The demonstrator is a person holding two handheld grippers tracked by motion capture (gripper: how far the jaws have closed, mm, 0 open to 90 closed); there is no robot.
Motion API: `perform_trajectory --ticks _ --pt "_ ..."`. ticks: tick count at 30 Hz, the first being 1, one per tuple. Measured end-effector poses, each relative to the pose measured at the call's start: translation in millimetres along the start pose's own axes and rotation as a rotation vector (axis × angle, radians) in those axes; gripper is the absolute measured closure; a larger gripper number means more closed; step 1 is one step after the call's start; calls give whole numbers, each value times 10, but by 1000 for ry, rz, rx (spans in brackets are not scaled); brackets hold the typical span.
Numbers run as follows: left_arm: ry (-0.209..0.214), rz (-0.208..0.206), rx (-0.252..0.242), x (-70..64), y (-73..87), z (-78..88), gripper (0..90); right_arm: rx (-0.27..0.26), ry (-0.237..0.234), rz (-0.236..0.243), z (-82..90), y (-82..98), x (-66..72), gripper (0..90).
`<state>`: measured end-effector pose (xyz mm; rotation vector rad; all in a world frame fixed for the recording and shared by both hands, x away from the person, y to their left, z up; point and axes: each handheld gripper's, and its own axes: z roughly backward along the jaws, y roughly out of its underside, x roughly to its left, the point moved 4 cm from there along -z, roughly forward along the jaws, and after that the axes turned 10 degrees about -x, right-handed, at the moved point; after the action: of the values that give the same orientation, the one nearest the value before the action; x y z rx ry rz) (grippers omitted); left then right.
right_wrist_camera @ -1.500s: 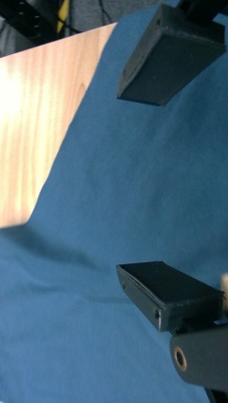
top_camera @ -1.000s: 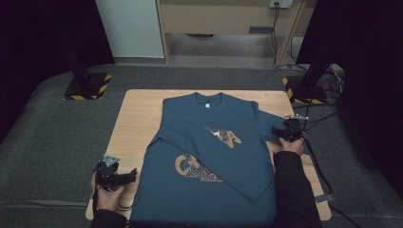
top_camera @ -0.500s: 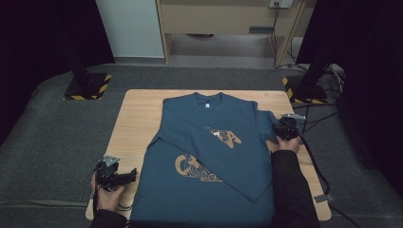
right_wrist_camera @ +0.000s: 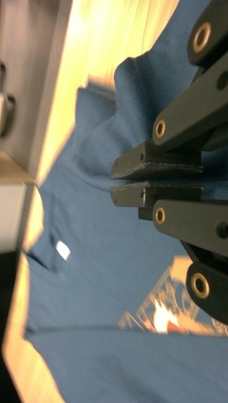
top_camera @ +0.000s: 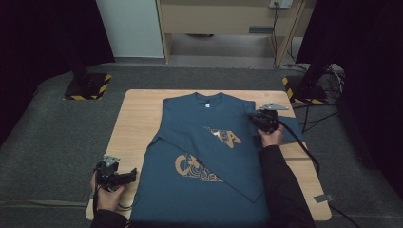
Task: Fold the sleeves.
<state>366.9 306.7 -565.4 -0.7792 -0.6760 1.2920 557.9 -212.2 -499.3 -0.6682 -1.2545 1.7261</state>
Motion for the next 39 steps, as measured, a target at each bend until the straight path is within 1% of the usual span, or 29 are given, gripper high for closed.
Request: perform_trajectory --ticks 1,2,3,4,5,7,8,10,11,13,15,16,19,23,24,25,30,31,33,35,36,37,39 --pt "0 0 0 0 0 0 0 17 -17 13 -48 14 63 837" --pt "0 0 0 0 0 0 0 32 -36 20 -93 30 120 797" --pt "0 0 0 0 0 0 0 43 -66 9 -129 45 165 764" --pt "0 0 -1 0 0 0 0 43 -79 -7 -145 54 186 726" --pt "0 0 0 0 0 0 0 43 -70 -3 -146 55 187 698" --pt "0 0 0 0 0 0 0 42 -45 -2 -129 48 151 635" --pt "0 0 0 0 0 0 0 46 -30 -3 -110 40 119 619" --pt "0 0 0 0 0 0 0 50 7 2 -60 23 47 547" --pt "0 0 0 0 0 0 0 56 30 -4 -35 20 1 525" --pt "0 0 0 0 0 0 0 65 80 -4 13 35 -108 450" --pt "0 0 0 0 0 0 0 79 129 -5 54 80 -218 408" --pt "0 0 0 0 0 0 0 89 150 -7 73 116 -274 407" --pt "0 0 0 0 0 0 0 117 195 -33 120 250 -429 383" --pt "0 0 0 0 0 0 0 138 231 -63 174 425 -595 360" --pt "0 0 0 0 0 0 0 153 240 -66 181 469 -633 351" --pt "0 0 0 0 0 0 0 169 251 -76 187 512 -666 352" --pt "0 0 0 0 0 0 0 208 290 -105 212 676 -832 358" --pt "0 0 0 0 0 0 0 188 293 -108 225 689 -847 372" --pt "0 0 0 0 0 0 0 177 299 -111 239 697 -858 400" --pt "0 0 0 0 0 0 0 167 316 -84 240 709 -844 465" --pt "0 0 0 0 0 0 0 151 324 -87 242 717 -832 525" --pt "0 0 0 -1 0 0 0 145 325 -82 249 718 -821 603" --pt "0 0 0 0 0 0 0 140 319 -87 252 719 -791 741"
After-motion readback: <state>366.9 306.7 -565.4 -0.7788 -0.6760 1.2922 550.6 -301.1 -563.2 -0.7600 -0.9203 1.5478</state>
